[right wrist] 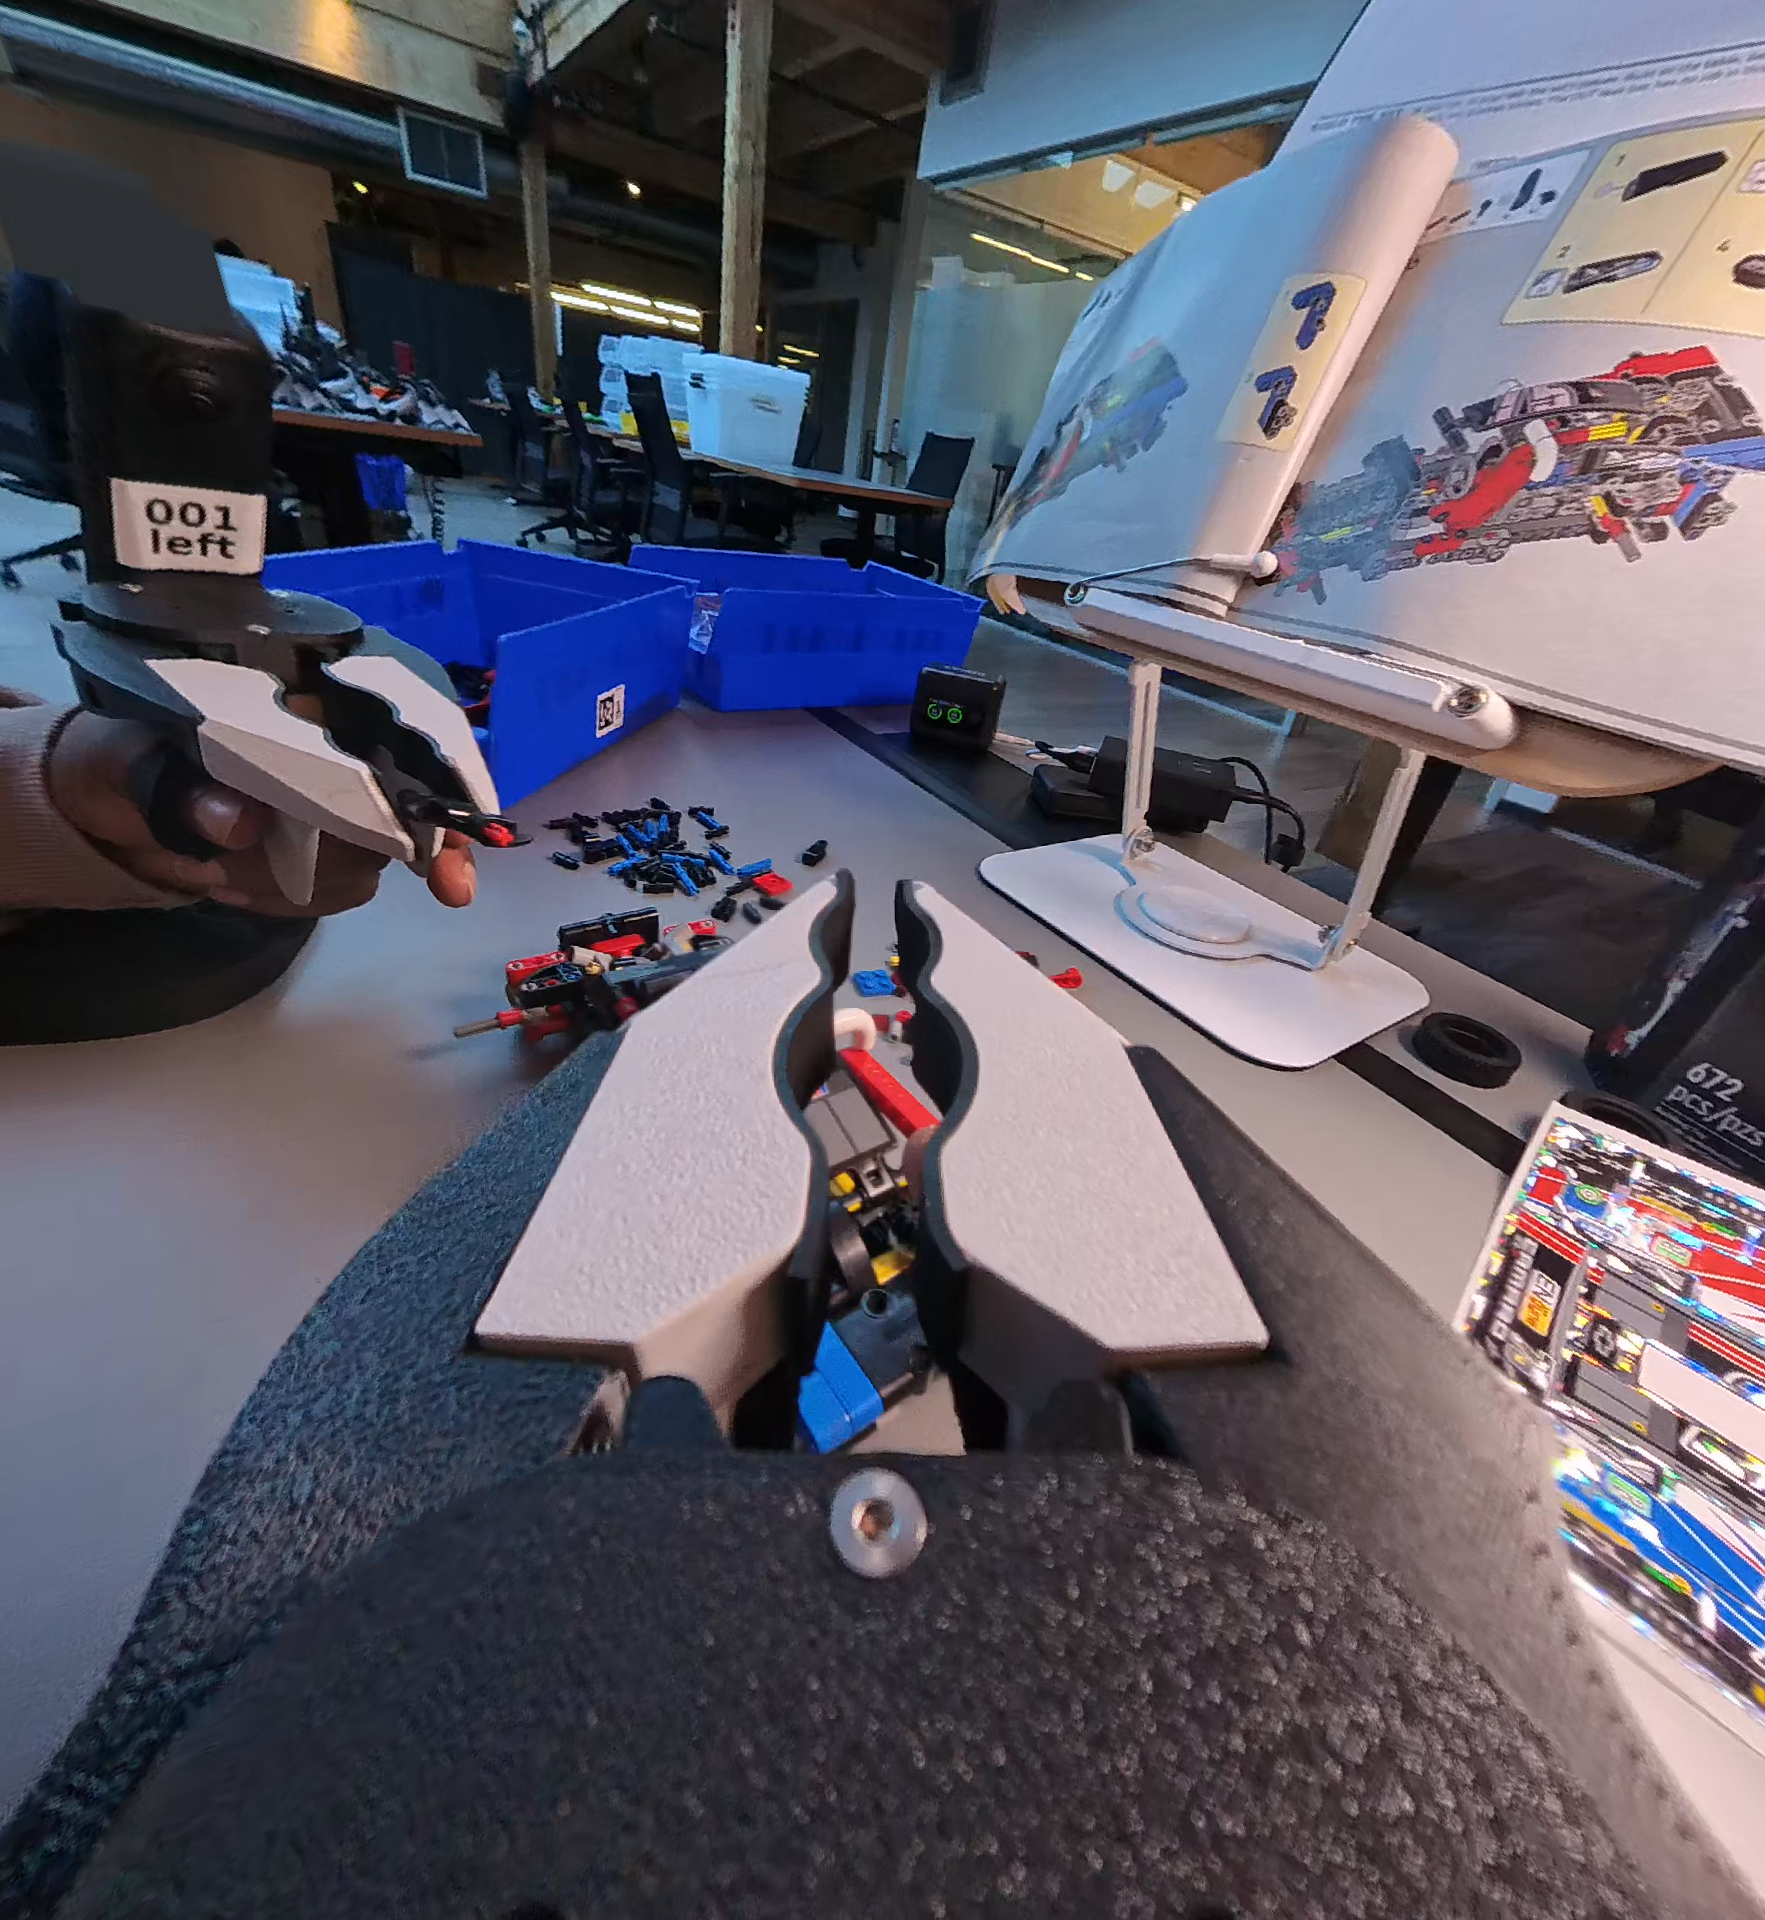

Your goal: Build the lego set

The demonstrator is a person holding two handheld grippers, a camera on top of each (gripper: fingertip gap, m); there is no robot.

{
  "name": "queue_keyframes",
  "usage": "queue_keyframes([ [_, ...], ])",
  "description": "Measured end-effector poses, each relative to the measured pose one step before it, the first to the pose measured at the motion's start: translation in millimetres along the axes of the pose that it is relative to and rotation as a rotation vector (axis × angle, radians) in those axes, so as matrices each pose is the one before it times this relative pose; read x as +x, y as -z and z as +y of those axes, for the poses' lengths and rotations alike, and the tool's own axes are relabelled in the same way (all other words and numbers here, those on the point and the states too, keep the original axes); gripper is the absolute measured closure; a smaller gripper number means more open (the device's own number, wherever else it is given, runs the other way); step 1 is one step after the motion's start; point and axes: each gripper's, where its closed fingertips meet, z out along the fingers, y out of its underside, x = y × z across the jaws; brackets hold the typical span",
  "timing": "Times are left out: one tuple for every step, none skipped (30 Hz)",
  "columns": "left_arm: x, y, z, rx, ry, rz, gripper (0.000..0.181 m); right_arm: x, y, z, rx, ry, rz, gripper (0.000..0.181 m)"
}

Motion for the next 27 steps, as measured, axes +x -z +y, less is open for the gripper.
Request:
queue_keyframes([
  [-0.31, 0.08, -0.13, 0.0009, 0.0006, -0.0007, 0.166, 5.16, 1.94, -0.3, -0.0089, 0.014, 0.0188, 0.181],
  [-0.23, 0.09, 0.1, 0.0, 0.0005, -0.0006, 0.166, 5.02, 2.17, -1.03, -0.0074, 0.0174, 0.0169, 0.181],
  [-0.09, 0.07, -0.12, 0.0009, 0.0, -0.0004, 0.166, 5.58, 2.46, -1.6, -0.0062, 0.01, 0.0174, 0.181],
  [0.31, -0.04, -0.14, 0.0011, -0.0001, 0.0013, 0.166, 5.29, 2.68, -1.62, -0.0081, 0.0071, 0.0138, 0.181],
  [0.45, -0.07, -0.04, 0.0003, -0.0002, 0.0027, 0.166, 4.27, 2.84, -0.91, -0.0118, 0.0066, 0.0044, 0.181],
  [0.53, -0.21, -0.01, 0.0001, -0.0015, 0.0021, 0.166, 2.34, 2.82, 1.28, -0.0238, 0.0082, -0.0096, 0.181],
  [0.62, -0.29, 0.04, -0.0002, -0.0025, 0.0019, 0.166, 1.09, 2.8, 3.39, -0.0359, 0.008, -0.0193, 0.181],
  [0.46, -0.34, 0.28, -0.0008, -0.0015, 0.0024, 0.166, -1.19, 2.77, 5.62, -0.046, 0.007, -0.034, 0.178],
  [0.46, -0.38, 0.43, -0.0013, 0.0012, 0.0031, 0.166, -2.91, 3.09, 8.32, -0.0597, 0.0057, -0.044, 0.174],
  [0.44, -0.39, 0.58, -0.0018, 0.0024, 0.0033, 0.166, -3.34, 2.98, 10.01, -0.0652, 0.0029, -0.0427, 0.171],
  [0.25, -0.31, 0.47, -0.0016, 0.0015, 0.0021, 0.166, -4.8, 3.19, 13.08, -0.0773, 0.0061, -0.0478, 0.169],
  [0.19, -0.15, 0.19, -0.0007, -0.0004, 0.0007, 0.166, -5.25, 3.06, 15.31, -0.0855, 0.008, -0.0444, 0.168],
  [0.06, -0.1, 0.07, -0.0006, -0.0009, 0.0006, 0.166, -6.32, 2.94, 17.71, -0.0927, 0.0048, -0.0458, 0.168],
  [0.03, -0.1, 0.06, -0.0005, -0.0001, 0.0, 0.166, -6.48, 2.52, 19.36, -0.0955, -0.0073, -0.0439, 0.166],
  [0.0, -0.01, 0.23, -0.0002, 0.0004, 0.0, 0.166, -2.9, 1.51, 18.7, -0.0853, -0.0173, -0.022, 0.165],
  [-0.13, -0.17, 0.28, -0.0009, 0.0011, 0.0003, 0.166, 0.22, 0.85, 17.42, -0.0726, -0.0238, -0.0053, 0.165],
  [-0.03, -0.22, 0.28, -0.0009, 0.0016, 0.0002, 0.166, 0.66, 0.45, 16.45, -0.0638, -0.0283, -0.0061, 0.165],
  [0.0, -0.29, 0.52, -0.0013, 0.0016, 0.0009, 0.166, 1.17, 0.21, 14.12, -0.0517, -0.0296, -0.0058, 0.162],
  [0.01, -0.37, 0.63, -0.0022, 0.0011, 0.0009, 0.166, 2.49, 0.38, 10.01, -0.0298, -0.0232, 0.0019, 0.162],
  [0.19, -0.5, 0.67, -0.0025, 0.0002, 0.0009, 0.166, 2.55, 0.57, 5.67, -0.01, -0.0157, 0.0041, 0.162],
  [0.18, -0.55, 0.85, -0.0032, 0.0001, 0.0013, 0.166, 3.5, 0.73, 2.25, 0.003, -0.0105, 0.0119, 0.163],
  [0.13, -0.62, 0.74, -0.0032, 0.0, 0.0012, 0.166, 4.78, 0.5, 1.21, 0.0031, -0.01, 0.0206, 0.164],
  [0.18, -0.49, 0.82, -0.0029, 0.0, 0.001, 0.166, 6.79, 0.18, 0.72, -0.0006, -0.0074, 0.0333, 0.166],
  [0.14, -0.45, 0.67, -0.0025, 0.0004, 0.0011, 0.166, 7.1, -0.26, 0.92, -0.002, -0.0038, 0.035, 0.167],
  [0.19, -0.26, 0.39, -0.0017, 0.0006, 0.001, 0.166, 5.63, -0.83, 1.0, -0.0038, -0.0037, 0.0262, 0.167],
  [0.09, -0.16, 0.21, -0.001, 0.0001, 0.0008, 0.166, 3.2, -1.58, 0.55, -0.001, -0.0043, 0.0128, 0.166],
  [0.09, -0.01, 0.08, -0.0006, -0.0004, 0.0003, 0.166, 1.57, -2.18, -0.6, 0.0036, -0.0026, 0.0054, 0.165],
])
